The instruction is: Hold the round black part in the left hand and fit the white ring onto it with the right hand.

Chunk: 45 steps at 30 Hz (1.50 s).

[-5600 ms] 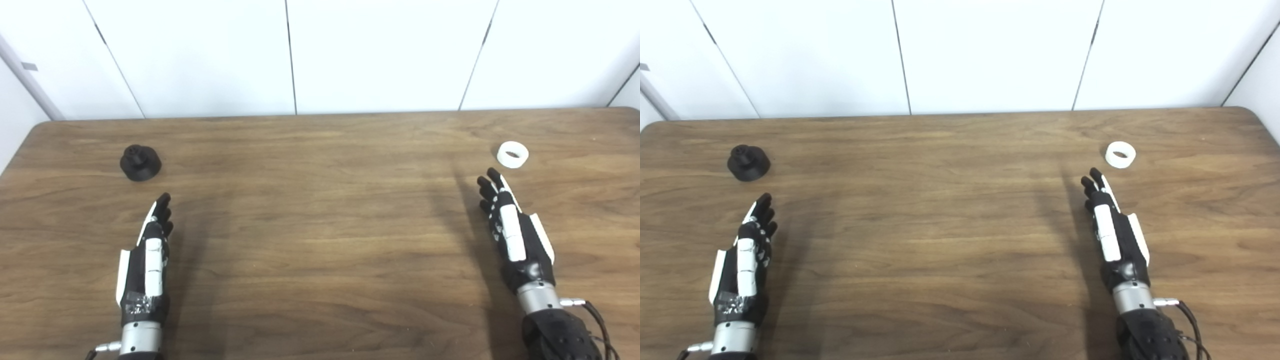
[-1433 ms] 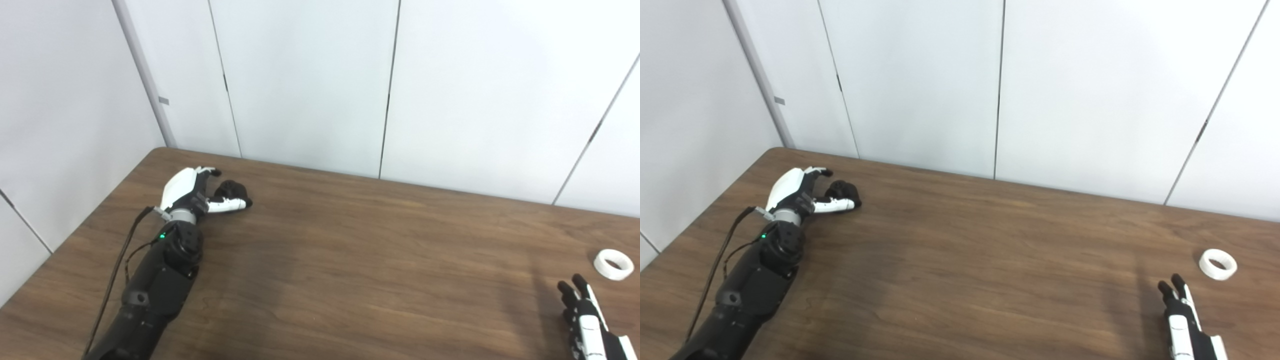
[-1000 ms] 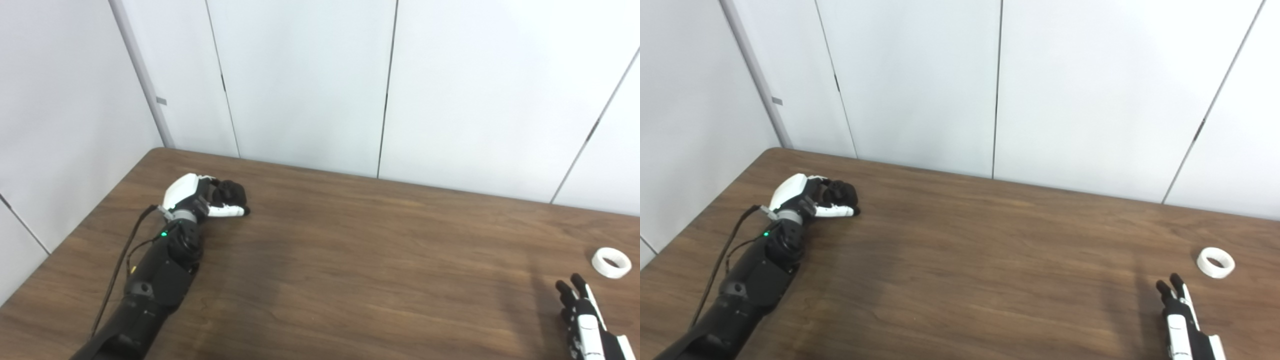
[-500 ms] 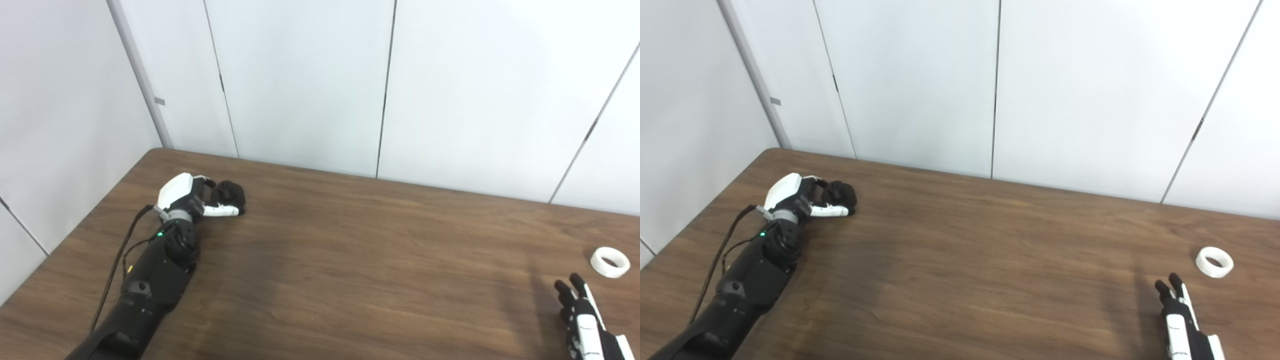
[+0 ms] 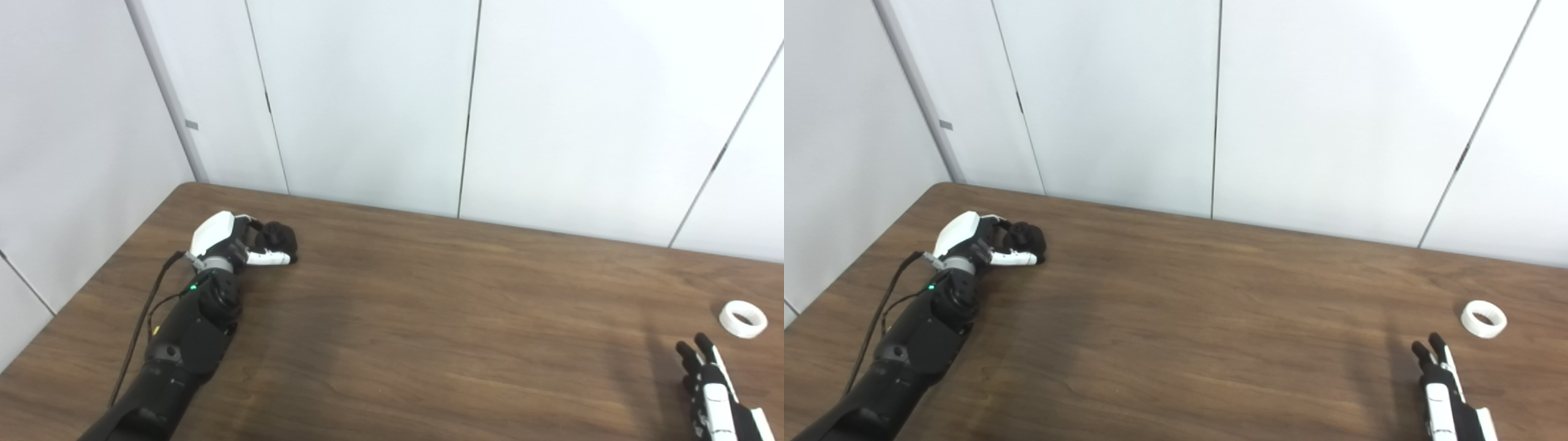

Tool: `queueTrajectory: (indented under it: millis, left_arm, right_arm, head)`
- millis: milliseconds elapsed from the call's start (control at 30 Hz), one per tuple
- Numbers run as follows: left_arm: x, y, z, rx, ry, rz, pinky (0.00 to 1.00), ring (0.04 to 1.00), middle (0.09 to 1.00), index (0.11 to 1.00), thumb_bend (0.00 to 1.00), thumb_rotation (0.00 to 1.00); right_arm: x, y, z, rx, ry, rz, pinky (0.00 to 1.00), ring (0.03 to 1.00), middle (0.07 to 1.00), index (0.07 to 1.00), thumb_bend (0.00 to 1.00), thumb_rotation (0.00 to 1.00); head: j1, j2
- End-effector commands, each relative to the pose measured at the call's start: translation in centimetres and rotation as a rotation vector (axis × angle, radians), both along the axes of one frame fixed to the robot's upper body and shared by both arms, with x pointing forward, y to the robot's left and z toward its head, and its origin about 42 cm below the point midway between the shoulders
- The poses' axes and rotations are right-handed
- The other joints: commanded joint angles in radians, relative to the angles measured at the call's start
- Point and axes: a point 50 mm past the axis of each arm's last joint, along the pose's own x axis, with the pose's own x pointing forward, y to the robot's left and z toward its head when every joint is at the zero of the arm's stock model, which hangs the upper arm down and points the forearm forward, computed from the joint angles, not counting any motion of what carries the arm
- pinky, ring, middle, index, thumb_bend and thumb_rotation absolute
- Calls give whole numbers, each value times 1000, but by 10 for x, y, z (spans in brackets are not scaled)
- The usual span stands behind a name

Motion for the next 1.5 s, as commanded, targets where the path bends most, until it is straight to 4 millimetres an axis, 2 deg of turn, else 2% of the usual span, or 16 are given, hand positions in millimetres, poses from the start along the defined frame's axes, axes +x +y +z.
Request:
queueTrajectory:
  millis: [0, 233, 300, 400, 433, 467, 500, 567, 633, 867, 1133, 1233, 1467]
  left_arm:
    - [14, 5, 37, 35, -91, -12, 1000, 979, 898, 766, 959, 340]
    - [15, 3, 37, 30, -96, -17, 1000, 972, 881, 714, 939, 329]
    - [15, 3, 37, 21, -99, -15, 1000, 973, 878, 686, 926, 309]
    - [14, 3, 36, -16, -112, -10, 1000, 965, 859, 627, 870, 227]
    - [14, 4, 35, -26, -113, -17, 1000, 958, 846, 596, 842, 188]
    - [14, 4, 35, -33, -114, -24, 1000, 957, 838, 544, 687, 129]
    - [14, 3, 35, -37, -113, -30, 1000, 951, 827, 516, 607, 94]
    - [13, 4, 34, -34, -112, -42, 1000, 939, 809, 491, 540, 63]
    - [13, 4, 34, -25, -108, -55, 996, 907, 784, 486, 525, 51]
    - [12, 7, 31, -18, -104, -68, 848, 871, 772, 484, 522, 48]
    - [4, 3, 29, -41, -140, -84, 841, 872, 764, 484, 522, 48]
    - [-4, -9, 27, -58, -172, -111, 809, 859, 756, 484, 522, 47]
    - [-29, -56, 25, -119, -215, -218, 871, 909, 766, 484, 523, 49]
  right_arm:
    - [1, -1, 6, 2, -32, 2, 1000, 988, 940, 992, 438, 1000]
    - [2, -1, 7, -7, -43, 0, 1000, 984, 940, 989, 425, 1000]
    - [2, -2, 7, -6, -41, -5, 1000, 983, 940, 987, 427, 1000]
    - [1, -2, 6, -6, -41, 0, 1000, 984, 938, 989, 436, 1000]
    - [1, -3, 6, 6, -41, 1, 1000, 985, 940, 991, 446, 1000]
    - [1, -2, 6, 2, -41, -3, 1000, 989, 944, 994, 450, 1000]
    - [1, -3, 6, 0, -41, -4, 1000, 983, 939, 992, 453, 1000]
    - [1, -3, 6, 0, -42, 0, 1000, 986, 937, 992, 454, 1000]
    - [1, -3, 7, 1, -42, 2, 1000, 992, 948, 998, 426, 1000]
    - [2, -4, 6, 0, -47, -1, 1000, 985, 946, 998, 413, 1000]
    - [5, -2, 4, 7, -46, -2, 1000, 980, 941, 997, 436, 1000]
    - [6, -1, 4, 11, -46, -1, 1000, 983, 944, 1000, 428, 1000]
    - [8, 0, 3, -4, -49, 0, 1000, 989, 935, 991, 463, 1000]
  head:
    - [0, 1]
    - [2, 1]
    - [2, 1]
    - [2, 1]
    - [2, 1]
    - [2, 1]
    - [2, 1]
    - [5, 3]
    - [6, 2]
    - [7, 3]
    - [5, -1]
    - [4, 0]
    - [-6, 1]
